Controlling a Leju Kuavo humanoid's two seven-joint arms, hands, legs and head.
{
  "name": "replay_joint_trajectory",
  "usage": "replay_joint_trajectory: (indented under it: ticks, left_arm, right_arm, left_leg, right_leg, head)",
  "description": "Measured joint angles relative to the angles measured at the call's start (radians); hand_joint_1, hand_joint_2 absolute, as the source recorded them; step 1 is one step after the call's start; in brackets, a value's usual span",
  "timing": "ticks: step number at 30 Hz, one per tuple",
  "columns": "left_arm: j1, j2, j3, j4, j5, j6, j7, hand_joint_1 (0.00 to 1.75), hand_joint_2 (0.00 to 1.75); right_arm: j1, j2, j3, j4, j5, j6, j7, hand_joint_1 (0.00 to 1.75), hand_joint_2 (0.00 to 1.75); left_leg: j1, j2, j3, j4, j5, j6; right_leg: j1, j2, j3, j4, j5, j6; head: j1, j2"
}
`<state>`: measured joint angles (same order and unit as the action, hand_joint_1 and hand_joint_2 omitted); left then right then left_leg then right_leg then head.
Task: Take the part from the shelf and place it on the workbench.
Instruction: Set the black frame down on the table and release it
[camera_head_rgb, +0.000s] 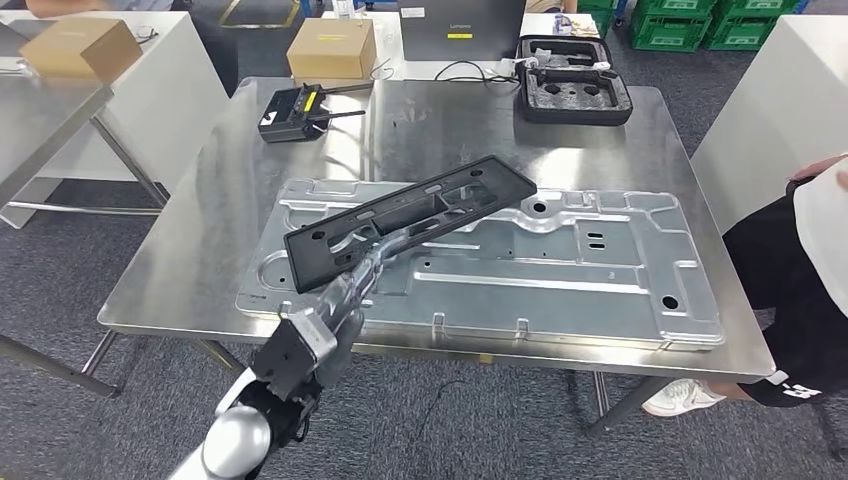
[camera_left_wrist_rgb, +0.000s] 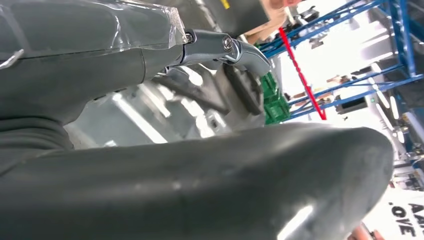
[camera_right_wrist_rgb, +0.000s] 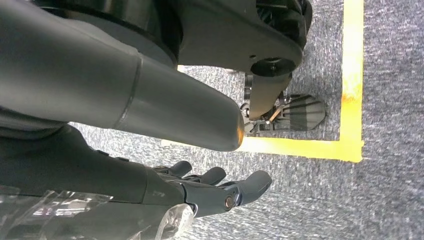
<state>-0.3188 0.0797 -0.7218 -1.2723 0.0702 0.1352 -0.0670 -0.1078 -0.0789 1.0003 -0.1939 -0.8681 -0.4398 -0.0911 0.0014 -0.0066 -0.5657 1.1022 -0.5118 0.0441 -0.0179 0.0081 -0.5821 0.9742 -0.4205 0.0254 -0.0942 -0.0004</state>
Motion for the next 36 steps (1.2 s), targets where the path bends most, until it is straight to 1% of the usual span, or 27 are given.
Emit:
replay_joint_trajectory:
  ticks: [1, 2, 4, 6, 7, 8, 10, 11, 12, 13, 14, 16, 17, 18, 20, 22, 23, 25, 26, 27, 28, 29, 31, 32, 33, 34, 36]
  left_arm:
    - [0.019, 0.003, 0.003, 0.0, 0.003, 0.001, -0.01, 0.0, 0.0]
    - [0.037, 0.006, 0.006, 0.0, 0.009, 0.003, -0.023, 0.0, 0.0]
    - [0.07, 0.012, 0.008, 0.006, 0.02, 0.012, -0.047, 0.0, 0.0]
    - [0.09, 0.016, 0.008, 0.019, 0.026, 0.02, -0.065, 0.0, 0.0]
    - [0.097, 0.016, 0.006, 0.033, 0.028, 0.027, -0.075, 0.0, 0.0]
    - [0.104, 0.014, 0.003, 0.053, 0.03, 0.038, -0.087, 0.0, 0.0]
    - [0.124, 0.012, -0.005, 0.112, 0.04, 0.062, -0.116, 0.0, 0.0]
    - [0.134, 0.011, -0.011, 0.146, 0.051, 0.069, -0.131, 0.0, 0.0]
    - [0.142, 0.01, -0.016, 0.182, 0.063, 0.072, -0.147, 0.0, 0.0]
    - [0.147, 0.009, -0.021, 0.219, 0.076, 0.072, -0.165, 0.0, 0.0]
    - [0.151, 0.007, -0.024, 0.255, 0.088, 0.073, -0.18, 0.0, 0.0]
    - [0.154, 0.004, -0.031, 0.32, 0.104, 0.076, -0.201, 0.0, 0.0]
    - [0.154, 0.003, -0.035, 0.35, 0.11, 0.079, -0.207, 0.0, 0.0]
    - [0.154, 0.001, -0.039, 0.379, 0.115, 0.081, -0.211, 0.0, 0.0]
    - [0.156, -0.004, -0.044, 0.437, 0.128, 0.088, -0.217, 0.0, 0.0]
    - [0.157, -0.009, -0.046, 0.493, 0.145, 0.094, -0.225, 0.0, 0.0]
    - [0.157, -0.012, -0.047, 0.524, 0.157, 0.096, -0.231, 0.0, 0.0]
    - [0.158, -0.017, -0.048, 0.583, 0.181, 0.099, -0.237, 0.0, 0.0]
    - [0.158, -0.019, -0.048, 0.613, 0.195, 0.1, -0.236, 0.0, 0.0]
    - [0.159, -0.021, -0.048, 0.64, 0.21, 0.097, -0.234, 0.0, 0.0]
    - [0.159, -0.022, -0.048, 0.666, 0.228, 0.09, -0.231, 0.0, 0.0]
    - [0.16, -0.022, -0.046, 0.69, 0.248, 0.08, -0.229, 0.0, 0.0]
    - [0.158, -0.023, -0.04, 0.731, 0.286, 0.059, -0.223, 0.0, 0.0]
    - [0.157, -0.023, -0.037, 0.749, 0.298, 0.054, -0.219, 0.0, 0.0]
    - [0.156, -0.023, -0.035, 0.767, 0.306, 0.054, -0.213, 0.0, 0.0]
    - [0.156, -0.022, -0.033, 0.785, 0.312, 0.058, -0.204, 0.0, 0.0]
    - [0.161, -0.022, -0.029, 0.818, 0.324, 0.067, -0.184, 0.0, 0.0]
  right_arm:
    - [0.0, 0.001, -0.001, 0.0, -0.003, 0.0, 0.002, 0.0, 0.0]
    - [-0.001, 0.002, -0.003, 0.0, -0.006, 0.0, 0.006, 0.0, 0.0]
    - [-0.001, 0.004, -0.007, 0.0, -0.011, 0.0, 0.012, 0.0, 0.0]
    - [-0.001, 0.002, -0.012, 0.0, -0.015, 0.0, 0.016, 0.0, 0.0]
    - [-0.002, 0.002, -0.015, 0.0, -0.016, 0.0, 0.018, 0.0, 0.0]
    - [-0.003, 0.001, -0.019, 0.0, -0.019, 0.0, 0.019, 0.0, 0.0]
    - [-0.004, 0.001, -0.024, 0.0, -0.023, 0.002, 0.023, 0.0, 0.0]
    - [-0.003, 0.001, -0.025, 0.0, -0.024, 0.002, 0.025, 0.0, 0.0]
    - [-0.003, 0.001, -0.025, 0.0, -0.024, 0.002, 0.027, 0.0, 0.0]
    - [-0.003, 0.001, -0.026, 0.0, -0.024, 0.003, 0.028, 0.0, 0.0]
    - [-0.003, 0.0, -0.026, 0.0, -0.024, 0.003, 0.029, 0.0, 0.0]
    - [-0.004, -0.001, -0.027, 0.0, -0.024, 0.003, 0.03, 0.0, 0.0]
    - [-0.005, -0.002, -0.027, 0.0, -0.024, 0.003, 0.03, 0.0, 0.0]
    - [-0.006, -0.003, -0.028, 0.0, -0.024, 0.003, 0.031, 0.0, 0.0]
    - [-0.007, -0.004, -0.029, 0.0, -0.024, 0.003, 0.033, 0.0, 0.0]
    - [-0.009, -0.004, -0.03, 0.0, -0.024, 0.003, 0.035, 0.0, 0.0]
    - [-0.01, -0.004, -0.03, 0.0, -0.024, 0.003, 0.036, 0.0, 0.0]
    - [-0.011, -0.006, -0.031, 0.0, -0.024, 0.003, 0.036, 0.0, 0.0]
    - [-0.01, -0.007, -0.031, 0.0, -0.024, 0.003, 0.036, 0.0, 0.0]
    - [-0.01, -0.007, -0.031, 0.0, -0.023, 0.003, 0.036, 0.0, 0.0]
    - [-0.01, -0.008, -0.031, 0.0, -0.023, 0.003, 0.036, 0.0, 0.0]
    - [-0.01, -0.008, -0.031, 0.0, -0.022, 0.003, 0.037, 0.0, 0.0]
    - [-0.01, -0.008, -0.031, 0.0, -0.018, 0.003, 0.037, 0.0, 0.0]
    - [-0.01, -0.008, -0.031, 0.0, -0.016, 0.003, 0.038, 0.0, 0.0]
    - [-0.01, -0.008, -0.031, 0.0, -0.014, 0.003, 0.038, 0.0, 0.0]
    - [-0.011, -0.008, -0.031, 0.0, -0.014, 0.003, 0.039, 0.0, 0.0]
    - [-0.011, -0.01, -0.031, 0.0, -0.013, 0.003, 0.04, 0.0, 0.0]
  left_leg:
    - [-0.006, 0.001, 0.042, -0.071, 0.021, 0.008]
    - [-0.012, 0.002, 0.069, -0.12, 0.034, 0.014]
    - [-0.018, 0.002, 0.076, -0.146, 0.044, 0.017]
    - [-0.013, 0.002, 0.072, -0.159, 0.058, 0.023]
    - [-0.009, 0.003, 0.069, -0.165, 0.067, 0.028]
    - [-0.006, 0.004, 0.065, -0.171, 0.077, 0.032]
    - [-0.008, 0.008, 0.05, -0.172, 0.089, 0.036]
    - [-0.009, 0.009, 0.041, -0.171, 0.095, 0.036]
    - [-0.01, 0.01, 0.032, -0.171, 0.101, 0.035]
    - [-0.01, 0.011, 0.024, -0.17, 0.107, 0.034]
    - [-0.01, 0.011, 0.016, -0.169, 0.113, 0.032]
    - [-0.012, 0.011, 0.006, -0.167, 0.122, 0.025]
    - [-0.013, 0.012, 0.003, -0.165, 0.126, 0.02]
    - [-0.014, 0.013, 0.001, -0.164, 0.131, 0.015]
    - [-0.015, 0.014, -0.003, -0.162, 0.139, 0.004]
    - [-0.011, 0.012, -0.016, -0.137, 0.117, -0.007]
    - [-0.009, 0.011, -0.033, -0.096, 0.084, -0.013]
    - [-0.002, 0.01, -0.082, 0.043, -0.008, -0.025]
    - [0.0, 0.01, -0.102, 0.111, -0.042, -0.028]
    - [0.001, 0.01, -0.108, 0.148, -0.054, -0.03]
    - [0.001, 0.01, -0.093, 0.144, -0.046, -0.029]
    - [0.001, 0.01, -0.057, 0.097, -0.023, -0.027]
    - [-0.002, 0.01, 0.047, -0.069, 0.028, -0.017]
    - [-0.005, 0.01, 0.085, -0.135, 0.044, -0.011]
    - [-0.009, 0.01, 0.107, -0.176, 0.051, -0.007]
    - [-0.011, 0.01, 0.112, -0.19, 0.053, -0.004]
    - [-0.009, 0.01, 0.104, -0.194, 0.063, 0.004]
  right_leg:
    - [0.002, 0.0, -0.001, 0.0, 0.003, 0.002]
    - [0.002, -0.001, -0.002, -0.001, 0.007, 0.006]
    - [0.002, -0.003, -0.004, -0.005, 0.017, 0.018]
    - [0.001, -0.004, -0.009, 0.0, 0.014, 0.03]
    - [0.001, -0.004, -0.018, 0.021, -0.005, 0.035]
    - [0.002, -0.004, -0.035, 0.063, -0.04, 0.038]
    - [0.001, -0.004, -0.08, 0.19, -0.126, 0.043]
    - [0.0, -0.004, -0.095, 0.245, -0.152, 0.045]
    - [0.0, -0.004, -0.095, 0.272, -0.157, 0.046]
    - [0.0, -0.004, -0.077, 0.26, -0.142, 0.046]
    - [0.0, -0.004, -0.038, 0.209, -0.115, 0.044]
    - [0.002, -0.004, 0.064, 0.055, -0.073, 0.037]
    - [0.004, -0.004, 0.098, -0.002, -0.064, 0.032]
    - [0.006, -0.003, 0.116, -0.033, -0.064, 0.026]
    - [0.008, -0.002, 0.112, -0.042, -0.059, 0.013]
    - [0.005, -0.005, 0.104, -0.045, -0.048, -0.001]
    - [0.004, -0.006, 0.097, -0.047, -0.041, -0.008]
    - [0.004, -0.008, 0.079, -0.046, -0.028, -0.016]
    - [0.004, -0.008, 0.069, -0.046, -0.021, -0.017]
    - [0.005, -0.007, 0.06, -0.045, -0.014, -0.017]
    - [0.005, -0.007, 0.052, -0.045, -0.008, -0.016]
    - [0.005, -0.006, 0.046, -0.044, -0.003, -0.014]
    - [0.006, -0.005, 0.037, -0.044, 0.006, -0.008]
    - [0.007, -0.005, 0.035, -0.044, 0.01, -0.004]
    - [0.008, -0.006, 0.033, -0.044, 0.015, 0.001]
    - [0.008, -0.006, 0.031, -0.044, 0.019, 0.007]
    - [0.007, -0.006, 0.027, -0.041, 0.022, 0.018]
  head:
    - [0.0, 0.0]
    - [0.0, 0.0]
    - [0.0, 0.0]
    - [0.0, 0.0]
    - [0.002, 0.0]
    - [0.003, 0.0]
    - [0.006, 0.0]
    - [0.007, 0.0]
    - [0.007, 0.0]
    - [0.007, 0.0]
    - [0.007, 0.0]
    - [0.007, 0.0]
    - [0.007, 0.0]
    - [0.006, 0.0]
    - [0.005, 0.0]
    - [0.005, 0.0]
    - [0.004, 0.0]
    - [0.002, 0.0]
    - [0.002, 0.0]
    - [0.001, 0.0]
    - [0.001, 0.0]
    - [0.001, 0.0]
    - [0.001, 0.0]
    - [0.002, 0.0]
    - [0.002, 0.0]
    - [0.002, 0.0]
    - [0.001, 0.0]
